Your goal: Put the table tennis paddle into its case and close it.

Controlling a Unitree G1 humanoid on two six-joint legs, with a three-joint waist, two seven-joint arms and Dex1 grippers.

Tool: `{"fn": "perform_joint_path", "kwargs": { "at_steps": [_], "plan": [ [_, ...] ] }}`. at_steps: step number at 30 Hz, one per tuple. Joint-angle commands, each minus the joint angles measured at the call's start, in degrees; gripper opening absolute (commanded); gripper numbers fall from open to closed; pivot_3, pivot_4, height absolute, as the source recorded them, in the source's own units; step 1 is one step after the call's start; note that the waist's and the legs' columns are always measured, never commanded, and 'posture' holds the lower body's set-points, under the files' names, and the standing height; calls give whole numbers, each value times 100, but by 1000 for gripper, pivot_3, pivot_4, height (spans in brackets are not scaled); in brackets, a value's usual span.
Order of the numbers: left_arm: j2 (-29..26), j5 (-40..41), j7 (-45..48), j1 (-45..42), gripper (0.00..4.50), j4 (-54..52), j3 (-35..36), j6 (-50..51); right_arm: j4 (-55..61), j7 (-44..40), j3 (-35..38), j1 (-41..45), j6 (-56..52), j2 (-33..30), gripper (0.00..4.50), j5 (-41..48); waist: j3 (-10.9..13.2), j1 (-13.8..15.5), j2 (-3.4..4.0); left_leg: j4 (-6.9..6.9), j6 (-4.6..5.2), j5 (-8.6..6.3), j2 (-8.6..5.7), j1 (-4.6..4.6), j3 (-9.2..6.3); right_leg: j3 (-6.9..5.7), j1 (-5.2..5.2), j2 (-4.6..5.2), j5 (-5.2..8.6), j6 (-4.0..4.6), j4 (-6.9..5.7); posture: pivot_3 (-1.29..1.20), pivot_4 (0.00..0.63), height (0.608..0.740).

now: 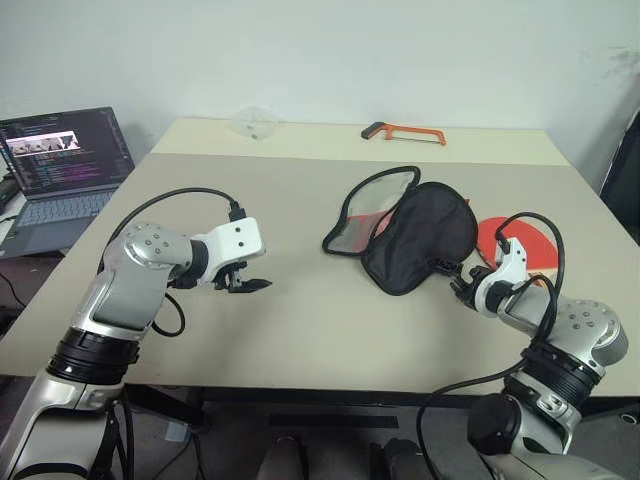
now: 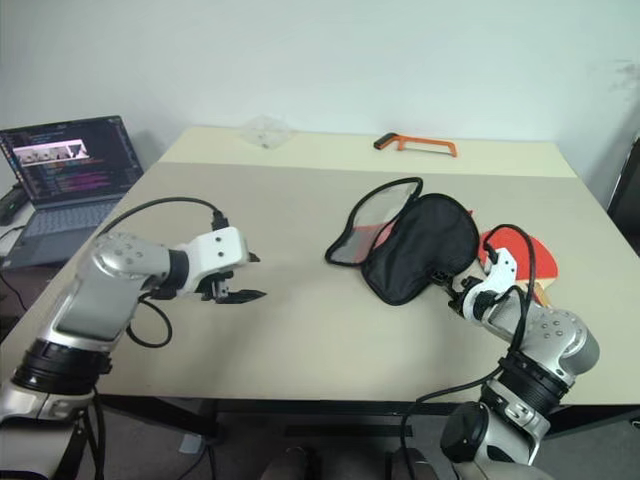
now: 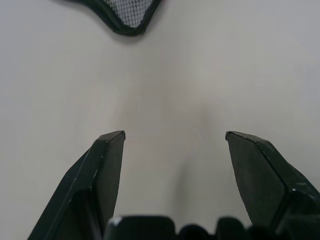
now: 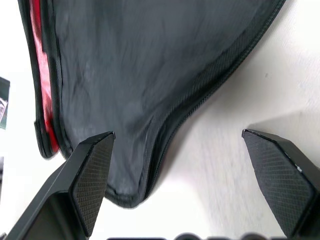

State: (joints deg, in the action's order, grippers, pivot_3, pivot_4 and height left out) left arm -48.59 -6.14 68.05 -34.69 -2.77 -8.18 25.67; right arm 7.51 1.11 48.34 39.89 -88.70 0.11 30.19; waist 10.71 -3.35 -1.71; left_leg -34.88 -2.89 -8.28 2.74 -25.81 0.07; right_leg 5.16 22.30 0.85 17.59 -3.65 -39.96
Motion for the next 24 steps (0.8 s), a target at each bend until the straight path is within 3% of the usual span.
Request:
{"fn": "perform_joint_path", "kwargs": {
  "at_steps": [1,14,17,24],
  "plan": [
    [-98,65,-98,-29,3498,-242,42,25,-208,61,75,169,299,97,4500,20,0,-16,0,0,0,0,0,0,1,1,0,0,0,0,0,0,150,740],
    [-99,62,-340,-41,3498,-252,4,143,-742,417,83,516,870,620,4500,233,0,-140,0,7,10,6,2,2,0,3,1,-3,-3,3,2,0,150,740],
    [-66,62,-389,-56,3541,-256,-16,156,-868,532,-41,507,1118,642,3907,216,0,-149,0,6,10,6,2,3,0,4,1,-3,-4,3,2,0,150,740],
    [-23,39,-563,-97,3541,-169,-54,119,-978,501,-541,622,1343,428,1467,295,1,-149,0,10,11,7,1,-1,1,5,5,-2,-4,3,6,0,150,740]
  ]
}}
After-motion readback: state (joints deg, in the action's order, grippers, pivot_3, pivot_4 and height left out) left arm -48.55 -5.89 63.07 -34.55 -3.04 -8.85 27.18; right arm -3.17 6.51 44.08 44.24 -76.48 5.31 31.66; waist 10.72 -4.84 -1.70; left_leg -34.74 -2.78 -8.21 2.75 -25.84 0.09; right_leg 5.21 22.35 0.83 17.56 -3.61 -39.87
